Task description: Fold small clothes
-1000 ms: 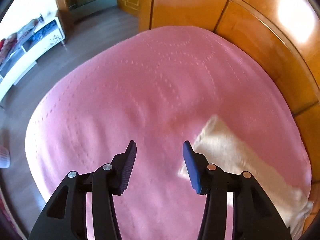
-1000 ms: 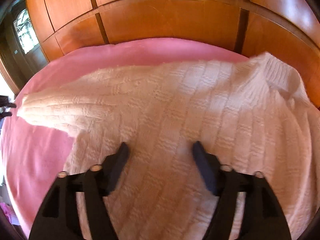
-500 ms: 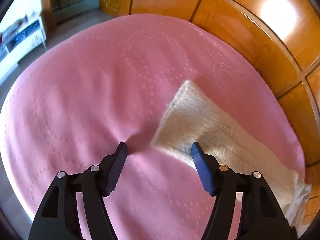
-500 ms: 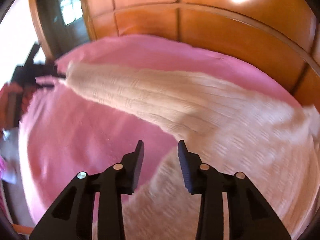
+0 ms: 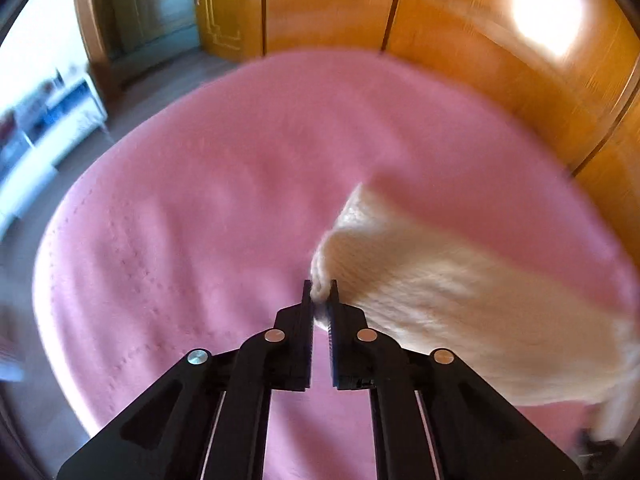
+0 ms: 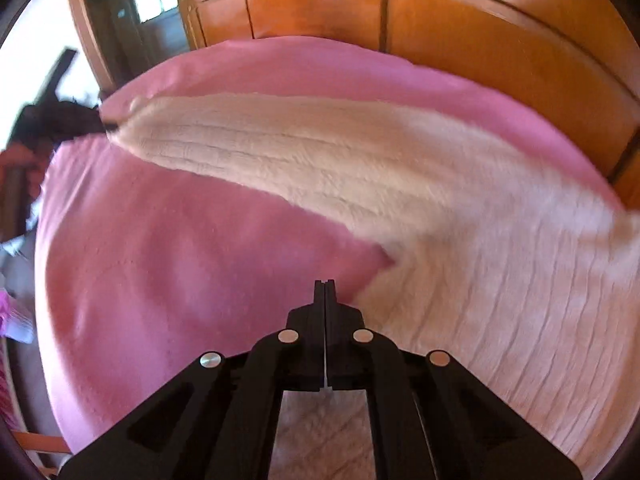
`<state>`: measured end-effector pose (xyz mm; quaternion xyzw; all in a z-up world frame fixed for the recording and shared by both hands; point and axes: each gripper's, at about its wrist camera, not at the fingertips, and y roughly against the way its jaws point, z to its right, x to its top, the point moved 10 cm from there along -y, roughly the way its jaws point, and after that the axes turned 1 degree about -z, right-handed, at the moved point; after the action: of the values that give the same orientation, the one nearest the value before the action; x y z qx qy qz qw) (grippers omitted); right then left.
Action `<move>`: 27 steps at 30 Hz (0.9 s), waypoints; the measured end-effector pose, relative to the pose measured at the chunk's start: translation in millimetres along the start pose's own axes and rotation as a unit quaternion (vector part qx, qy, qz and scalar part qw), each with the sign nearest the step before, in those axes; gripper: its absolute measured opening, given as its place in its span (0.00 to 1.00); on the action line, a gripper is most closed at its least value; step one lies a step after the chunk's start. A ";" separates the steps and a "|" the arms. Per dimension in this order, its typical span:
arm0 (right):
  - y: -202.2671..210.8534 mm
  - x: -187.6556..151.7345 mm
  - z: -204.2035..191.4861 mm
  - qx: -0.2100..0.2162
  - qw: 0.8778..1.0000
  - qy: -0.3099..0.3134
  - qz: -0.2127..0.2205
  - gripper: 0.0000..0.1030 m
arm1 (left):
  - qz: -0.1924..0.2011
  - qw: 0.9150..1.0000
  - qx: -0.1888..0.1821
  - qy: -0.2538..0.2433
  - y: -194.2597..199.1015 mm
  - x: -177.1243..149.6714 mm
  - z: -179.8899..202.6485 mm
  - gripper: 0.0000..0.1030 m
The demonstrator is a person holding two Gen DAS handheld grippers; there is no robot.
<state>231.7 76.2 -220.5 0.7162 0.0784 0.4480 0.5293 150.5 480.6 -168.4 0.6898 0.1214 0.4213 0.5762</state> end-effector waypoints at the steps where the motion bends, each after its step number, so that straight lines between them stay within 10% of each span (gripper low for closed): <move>1: 1.8 -4.4 0.7 0.005 1.000 -0.012 -0.001 0.01 | 0.009 0.999 0.026 -0.027 -2.0 -2.9 4.8 0.08; 5: 31.3 -8.6 8.7 0.006 0.998 -0.055 0.029 0.45 | 0.040 0.997 0.053 -0.034 21.5 -4.8 14.7 0.60; 14: 154.3 -107.3 93.4 -0.090 0.975 -0.185 0.090 0.49 | 0.059 0.984 -0.154 -0.073 103.7 -75.5 133.2 0.60; 20: 263.9 -262.7 198.6 -0.236 0.910 -0.326 0.098 0.48 | 0.020 0.947 -0.268 -0.176 149.6 -176.6 233.6 0.60; 27: 328.5 -385.5 289.5 -0.417 0.841 -0.343 0.041 0.48 | -0.038 0.905 -0.329 -0.266 179.6 -288.0 314.3 0.60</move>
<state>96.5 -489.5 -174.8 0.5382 -0.3322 0.1856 0.7520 142.7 19.8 -128.5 0.5421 -0.1560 0.2163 0.7969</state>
